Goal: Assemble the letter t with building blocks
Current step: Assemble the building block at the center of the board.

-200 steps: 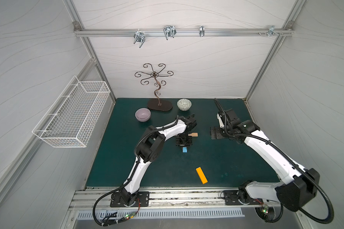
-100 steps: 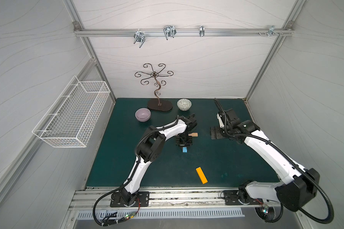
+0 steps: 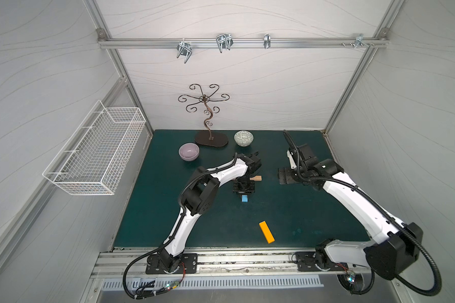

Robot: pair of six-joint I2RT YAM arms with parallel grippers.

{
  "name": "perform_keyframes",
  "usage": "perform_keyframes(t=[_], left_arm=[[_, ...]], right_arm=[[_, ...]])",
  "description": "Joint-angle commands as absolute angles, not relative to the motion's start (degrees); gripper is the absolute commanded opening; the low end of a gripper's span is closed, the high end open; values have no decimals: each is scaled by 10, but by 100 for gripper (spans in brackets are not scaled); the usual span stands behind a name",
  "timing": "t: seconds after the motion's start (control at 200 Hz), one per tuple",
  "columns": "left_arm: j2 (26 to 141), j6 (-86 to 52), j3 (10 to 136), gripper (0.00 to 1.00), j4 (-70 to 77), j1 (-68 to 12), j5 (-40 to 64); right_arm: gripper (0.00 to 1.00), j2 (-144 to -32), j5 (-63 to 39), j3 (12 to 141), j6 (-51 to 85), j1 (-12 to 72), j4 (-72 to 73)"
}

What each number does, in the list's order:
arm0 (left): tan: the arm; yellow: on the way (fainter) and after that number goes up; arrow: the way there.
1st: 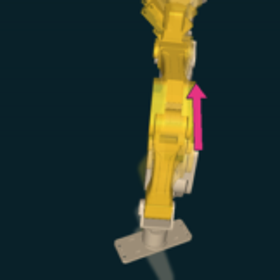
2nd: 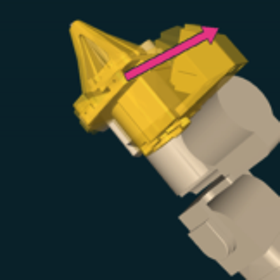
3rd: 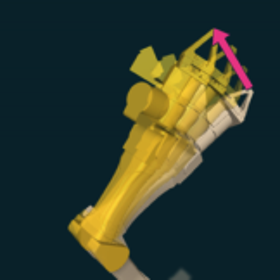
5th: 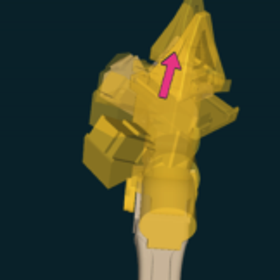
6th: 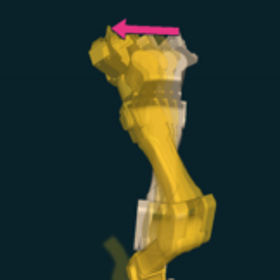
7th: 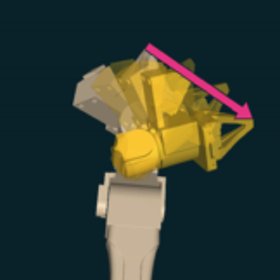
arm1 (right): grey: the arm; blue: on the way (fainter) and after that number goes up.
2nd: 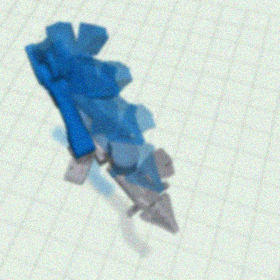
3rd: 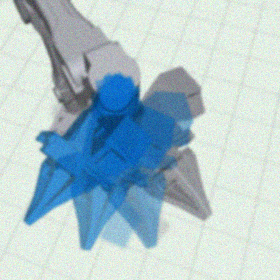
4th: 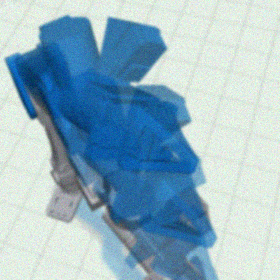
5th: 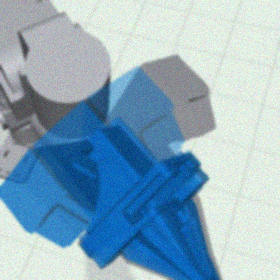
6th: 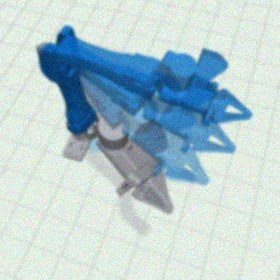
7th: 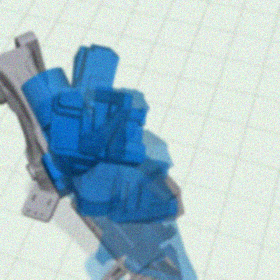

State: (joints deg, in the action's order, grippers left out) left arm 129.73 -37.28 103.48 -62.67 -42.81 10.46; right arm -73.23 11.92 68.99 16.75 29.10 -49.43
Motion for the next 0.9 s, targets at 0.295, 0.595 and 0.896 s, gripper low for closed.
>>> perform_keyframes(t=[0.295, 0.595, 0.896], left_arm=[[1317, -385, 1077, 21, -652, -433, 91], [1326, -387, 1074, 21, -646, -429, 97], [1331, -388, 1082, 21, -650, -421, 94]], right_arm=[[96, -736, 113, 684, 173, 287, -493], [96, -729, 114, 684, 172, 287, -491], [96, -733, 111, 685, 170, 287, -490]])
